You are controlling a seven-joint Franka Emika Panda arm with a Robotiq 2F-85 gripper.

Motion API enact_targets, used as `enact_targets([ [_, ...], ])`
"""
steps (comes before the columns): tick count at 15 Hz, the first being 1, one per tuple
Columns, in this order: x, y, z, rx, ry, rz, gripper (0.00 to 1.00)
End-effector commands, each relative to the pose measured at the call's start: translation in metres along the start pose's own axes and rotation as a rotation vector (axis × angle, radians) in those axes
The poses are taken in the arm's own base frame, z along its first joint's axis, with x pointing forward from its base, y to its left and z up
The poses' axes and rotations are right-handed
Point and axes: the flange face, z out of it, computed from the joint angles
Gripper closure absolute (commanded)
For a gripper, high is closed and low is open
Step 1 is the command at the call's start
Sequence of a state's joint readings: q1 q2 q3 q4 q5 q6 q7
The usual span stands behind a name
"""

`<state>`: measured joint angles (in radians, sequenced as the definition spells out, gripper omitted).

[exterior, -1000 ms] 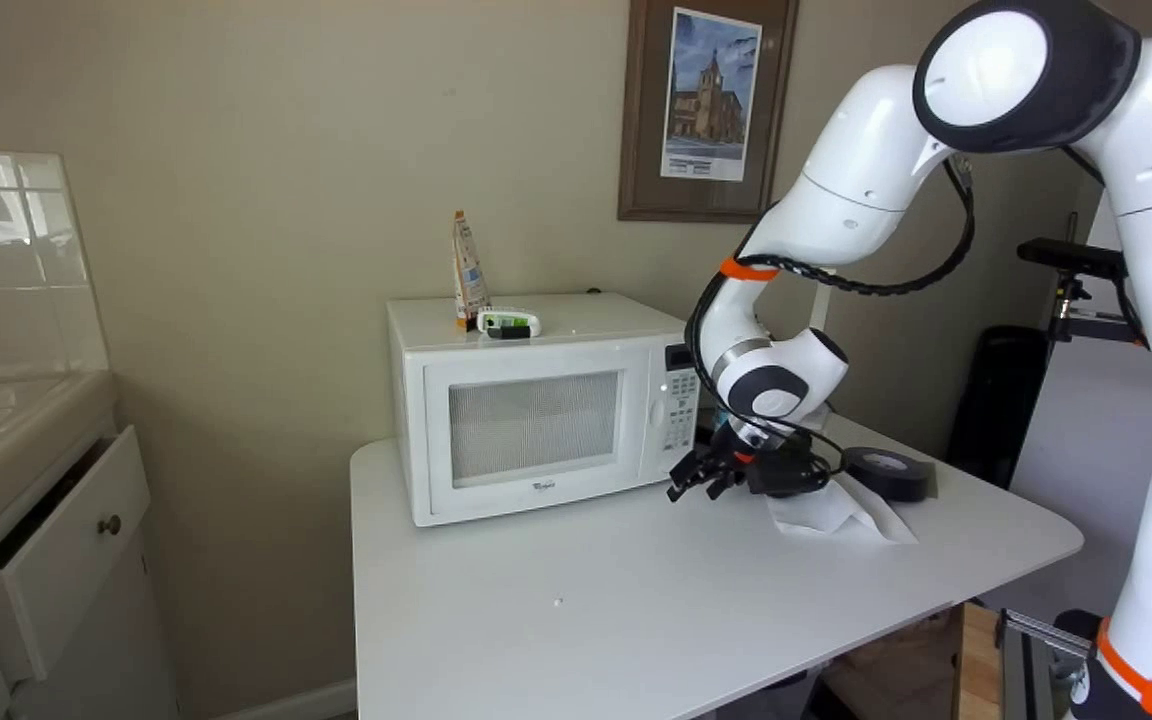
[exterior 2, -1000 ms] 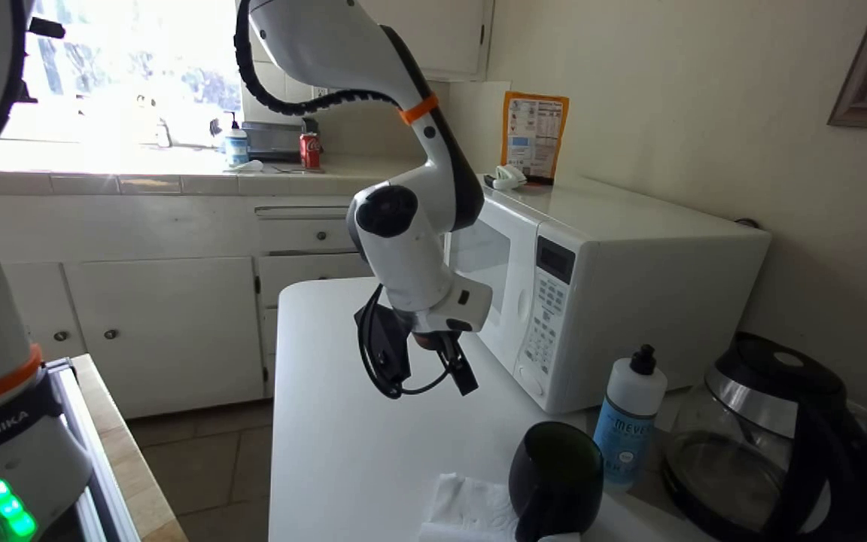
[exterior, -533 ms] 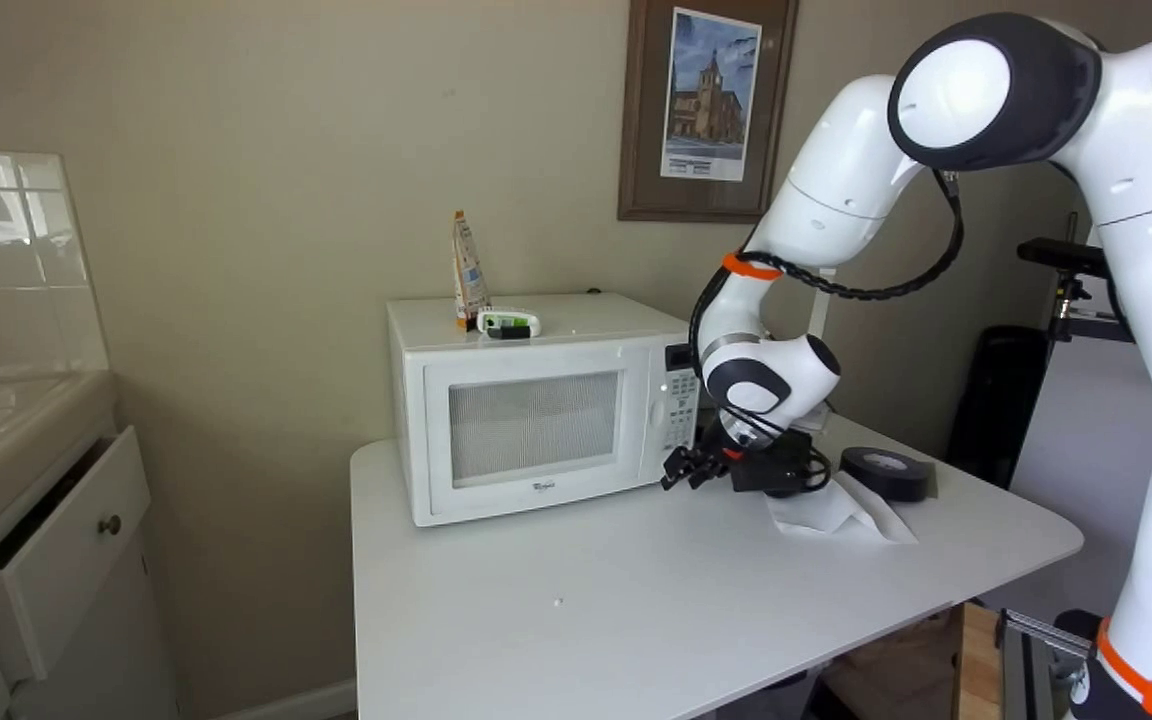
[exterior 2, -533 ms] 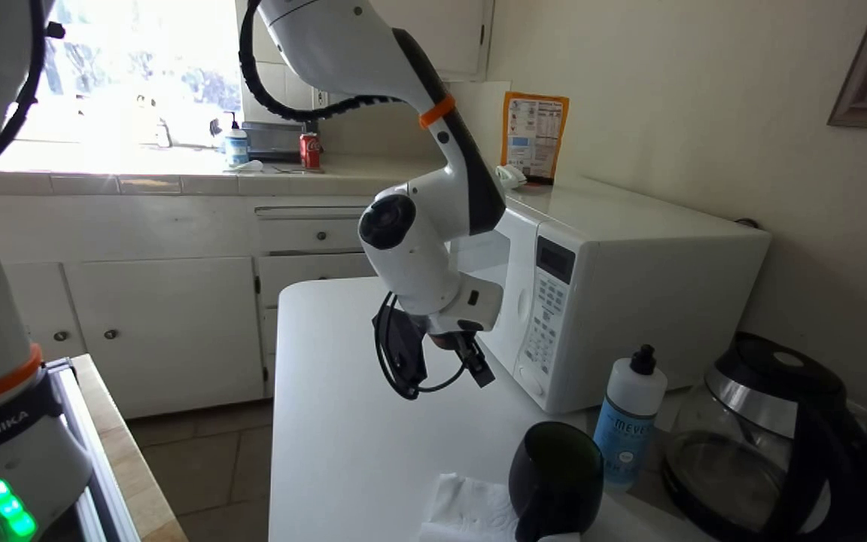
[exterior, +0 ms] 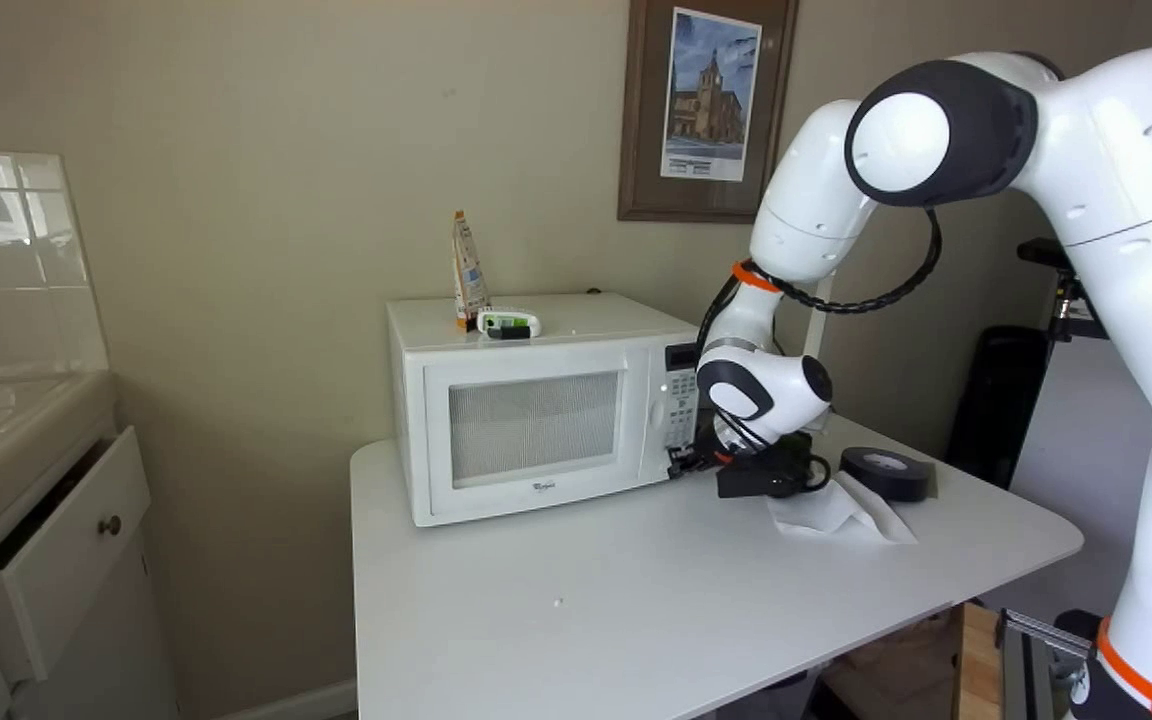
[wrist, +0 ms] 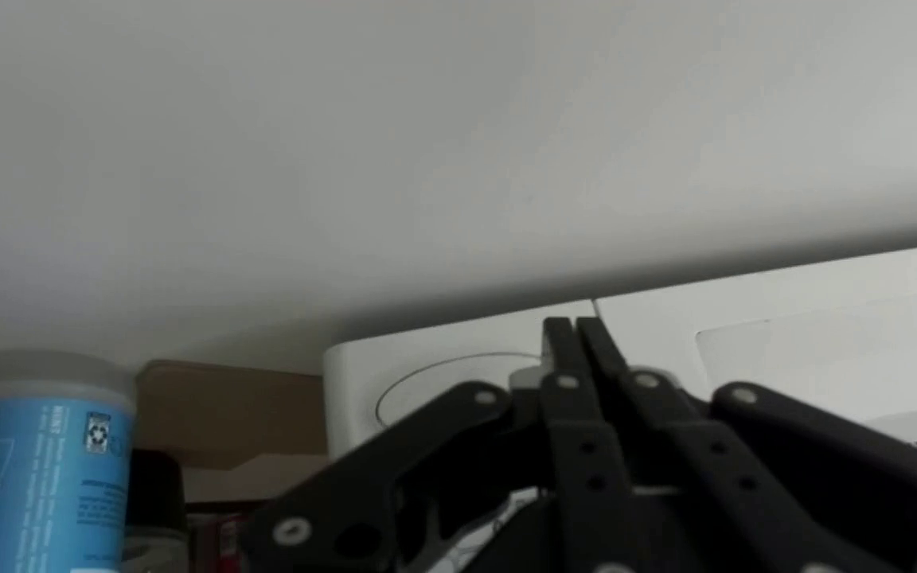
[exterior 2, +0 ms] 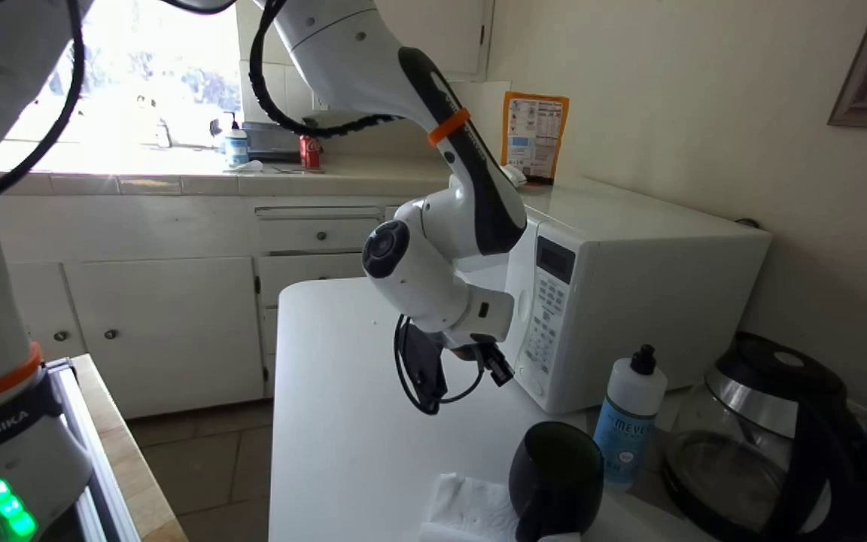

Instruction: Open the microwave door.

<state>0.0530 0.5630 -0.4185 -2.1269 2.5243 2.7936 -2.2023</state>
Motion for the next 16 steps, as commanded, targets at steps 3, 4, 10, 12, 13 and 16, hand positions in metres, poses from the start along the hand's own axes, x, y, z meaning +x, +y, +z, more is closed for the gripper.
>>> enact_targets([
  [3, 0.032, 0.023, 0.012, -0.049, 0.072, -0.041, 1.0],
  [4, 0.028, 0.02, 0.014, -0.055, 0.061, -0.041, 1.0],
  [10, -0.011, 0.004, 0.024, -0.093, -0.036, -0.036, 1.0],
  [12, -0.012, 0.006, 0.028, -0.109, -0.038, -0.049, 1.0],
  [13, -0.01, 0.006, 0.029, -0.108, -0.031, -0.052, 1.0],
  [16, -0.001, 0.006, 0.028, -0.11, -0.007, -0.05, 1.0],
])
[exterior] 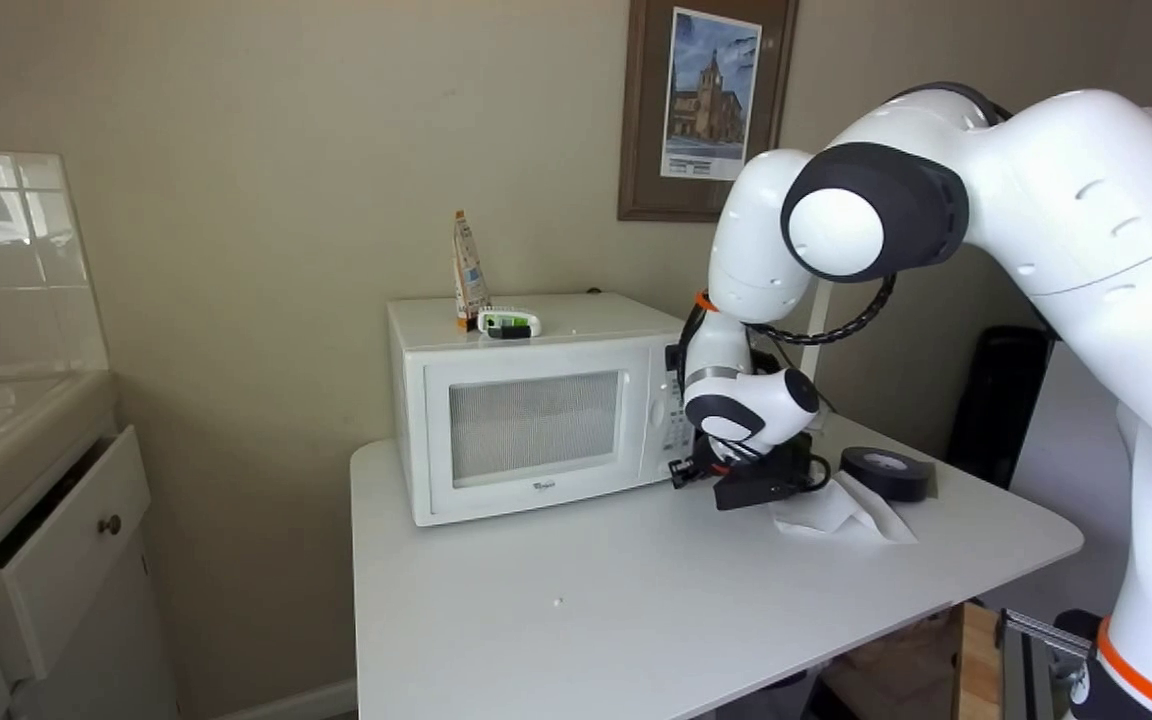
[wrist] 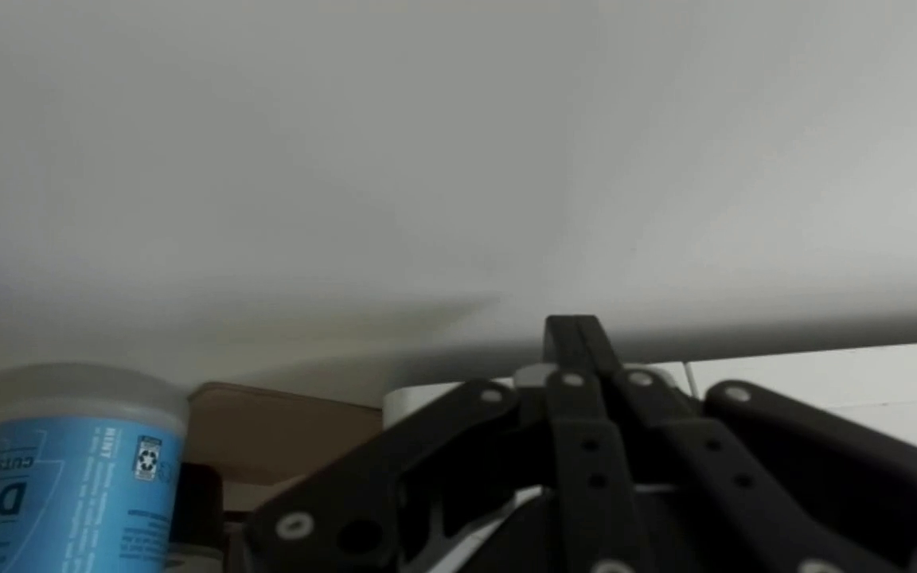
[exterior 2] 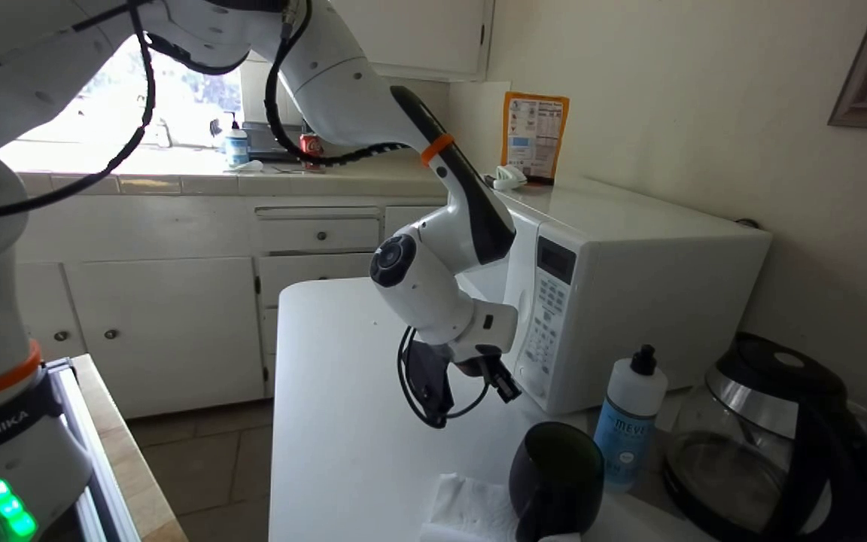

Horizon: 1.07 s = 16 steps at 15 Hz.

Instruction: Open the microwave door.

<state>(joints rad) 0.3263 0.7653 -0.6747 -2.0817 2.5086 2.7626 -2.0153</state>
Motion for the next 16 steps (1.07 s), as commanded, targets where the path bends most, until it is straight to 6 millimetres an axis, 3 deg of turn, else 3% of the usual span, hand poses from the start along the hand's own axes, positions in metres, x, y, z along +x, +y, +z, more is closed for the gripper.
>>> enact_targets([
  [1, 0.012, -0.002, 0.003, -0.019, 0.026, 0.002, 1.0],
  [8, 0.013, -0.009, 0.009, -0.032, 0.03, 0.0, 1.0],
  [16, 0.029, -0.009, -0.003, -0.039, 0.074, 0.027, 1.0],
])
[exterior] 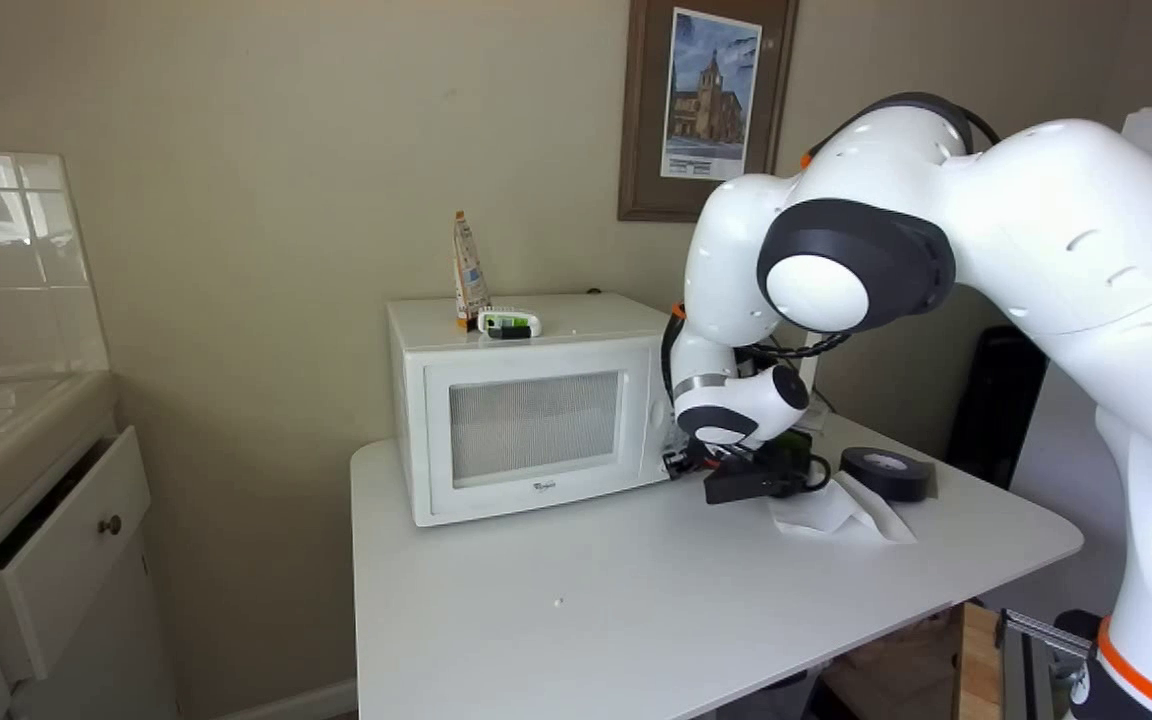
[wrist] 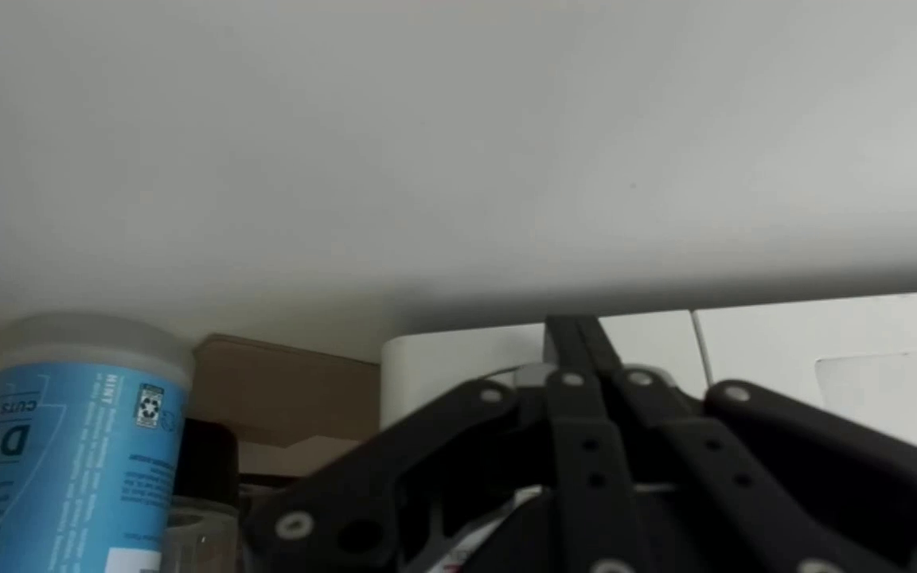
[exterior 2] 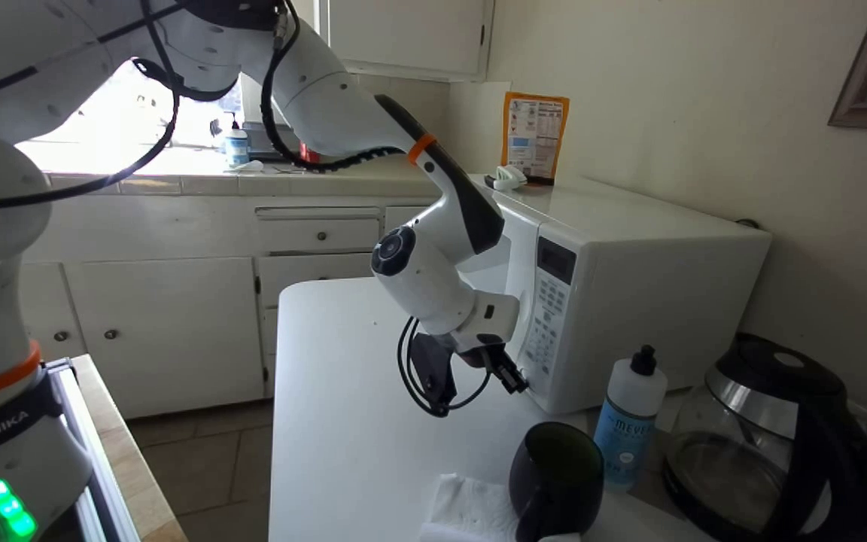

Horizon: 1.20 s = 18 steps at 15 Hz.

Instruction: Open the microwave door.

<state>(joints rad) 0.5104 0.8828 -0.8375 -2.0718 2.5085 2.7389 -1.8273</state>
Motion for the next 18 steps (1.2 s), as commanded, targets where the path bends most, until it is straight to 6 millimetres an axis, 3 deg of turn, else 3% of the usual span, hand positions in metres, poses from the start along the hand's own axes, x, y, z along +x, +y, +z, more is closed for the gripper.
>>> enact_targets([
  [1, 0.018, 0.0, -0.004, 0.006, 0.046, 0.012, 1.0],
  [12, 0.04, -0.005, 0.013, 0.032, 0.112, -0.151, 1.0],
  [14, 0.032, -0.003, 0.018, 0.03, 0.1, -0.175, 1.0],
  [15, 0.014, -0.004, 0.022, 0.025, 0.064, -0.161, 1.0],
  [18, -0.002, 0.005, 0.01, 0.01, -0.081, -0.165, 1.0],
])
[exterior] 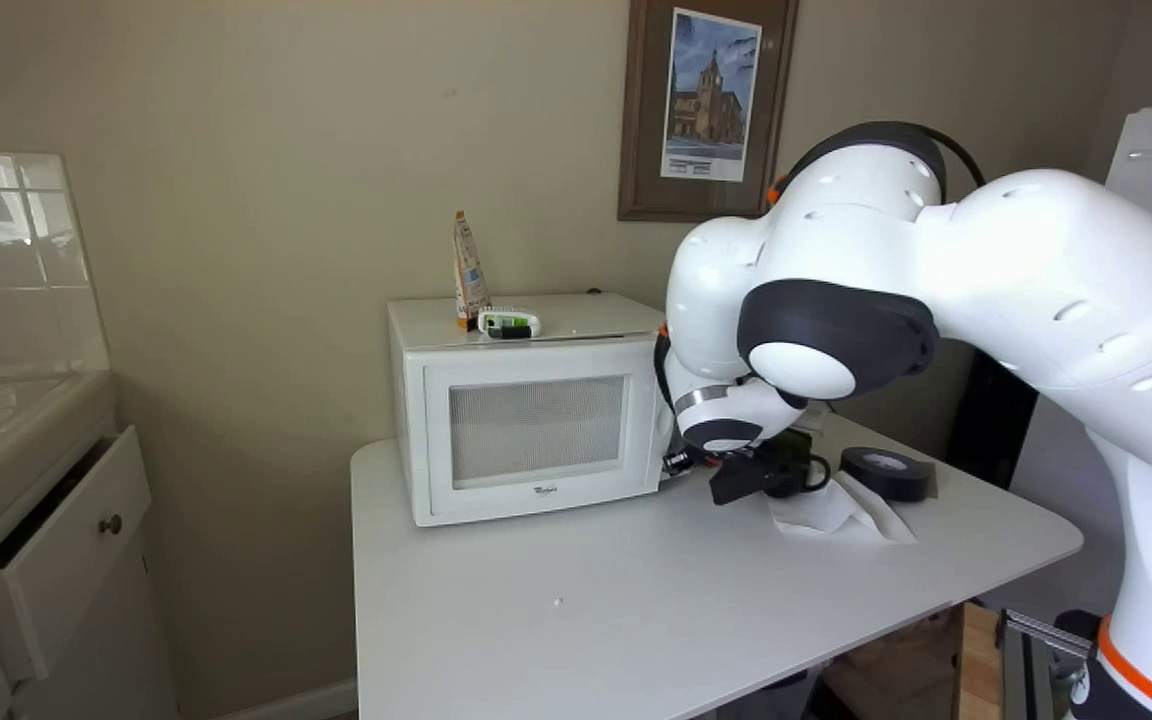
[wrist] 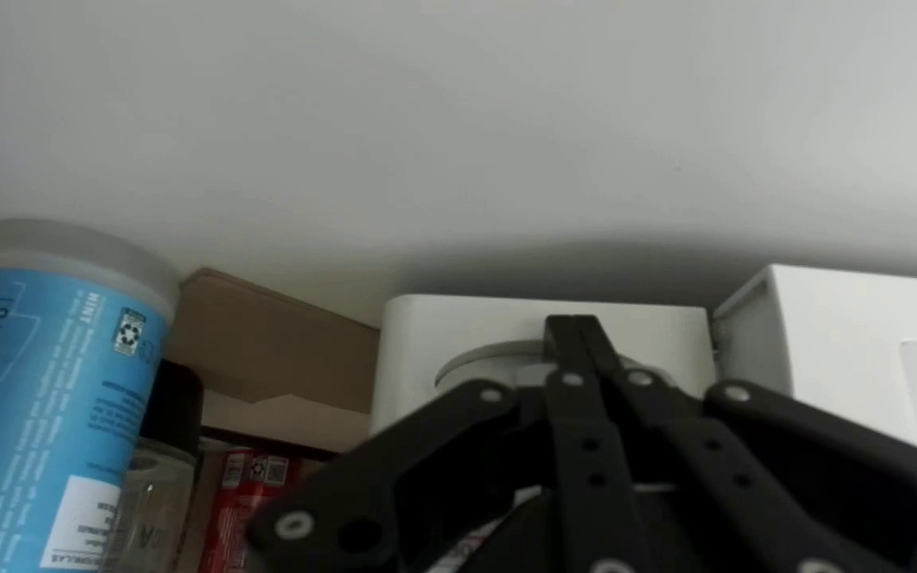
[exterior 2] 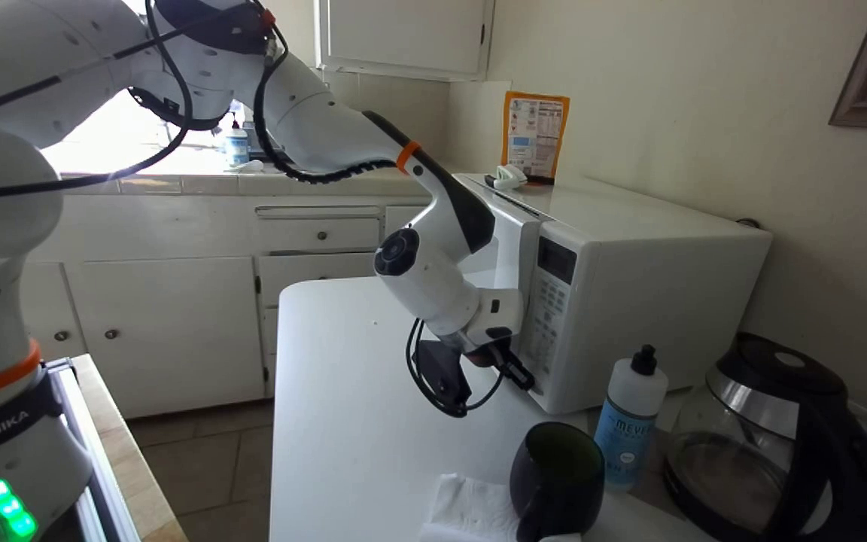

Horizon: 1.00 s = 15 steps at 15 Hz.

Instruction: Open the microwave door.

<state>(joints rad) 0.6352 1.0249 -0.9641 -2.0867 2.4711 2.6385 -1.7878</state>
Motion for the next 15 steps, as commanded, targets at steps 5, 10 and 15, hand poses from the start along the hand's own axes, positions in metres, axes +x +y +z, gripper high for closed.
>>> enact_targets([
  [5, -0.032, 0.026, -0.027, 0.02, -0.328, -0.153, 1.0],
  [10, -0.054, 0.067, -0.083, 0.023, -0.549, -0.205, 1.0],
  [15, -0.03, 0.091, -0.141, 0.201, -0.722, -0.173, 1.0],
])
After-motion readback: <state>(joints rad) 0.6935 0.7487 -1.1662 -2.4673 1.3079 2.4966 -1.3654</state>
